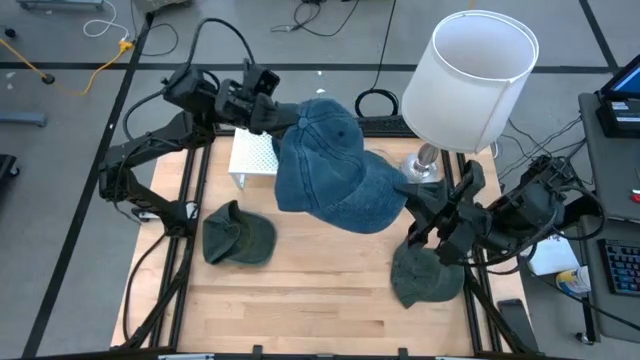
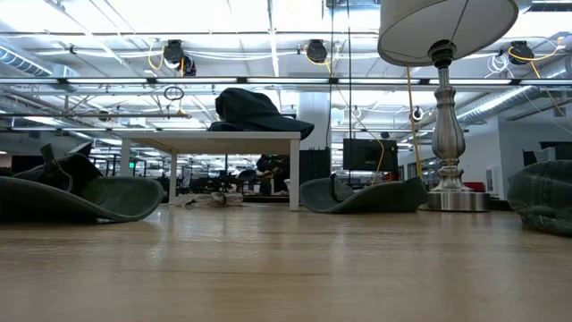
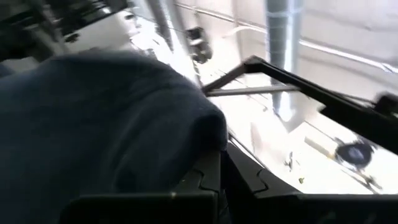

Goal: Pick & Place hat
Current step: Stack the blue cap on the blue cap on the shelf

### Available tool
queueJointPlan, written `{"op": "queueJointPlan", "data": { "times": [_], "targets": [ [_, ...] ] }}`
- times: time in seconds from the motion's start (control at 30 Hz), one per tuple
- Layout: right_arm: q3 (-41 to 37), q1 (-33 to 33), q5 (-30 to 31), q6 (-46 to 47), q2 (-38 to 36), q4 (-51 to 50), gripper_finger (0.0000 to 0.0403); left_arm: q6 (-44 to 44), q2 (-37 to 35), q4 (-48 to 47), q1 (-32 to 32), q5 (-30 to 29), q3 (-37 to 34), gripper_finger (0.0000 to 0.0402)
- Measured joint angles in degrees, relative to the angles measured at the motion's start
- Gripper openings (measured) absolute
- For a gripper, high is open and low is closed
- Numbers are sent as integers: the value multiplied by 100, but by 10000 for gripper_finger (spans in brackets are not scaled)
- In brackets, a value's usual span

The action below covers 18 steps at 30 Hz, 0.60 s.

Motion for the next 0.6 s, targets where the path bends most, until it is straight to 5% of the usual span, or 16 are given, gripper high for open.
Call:
{"op": "queueJointPlan", "data": {
  "times": [0.23,0.6],
  "targets": [
    [0,68,434,3638,0,-870,88,-252,-7,997,225,217,-2,2],
    [0,418,379,6627,97,-2766,134,-796,-13,2130,704,238,-2,1]
  ]
}}
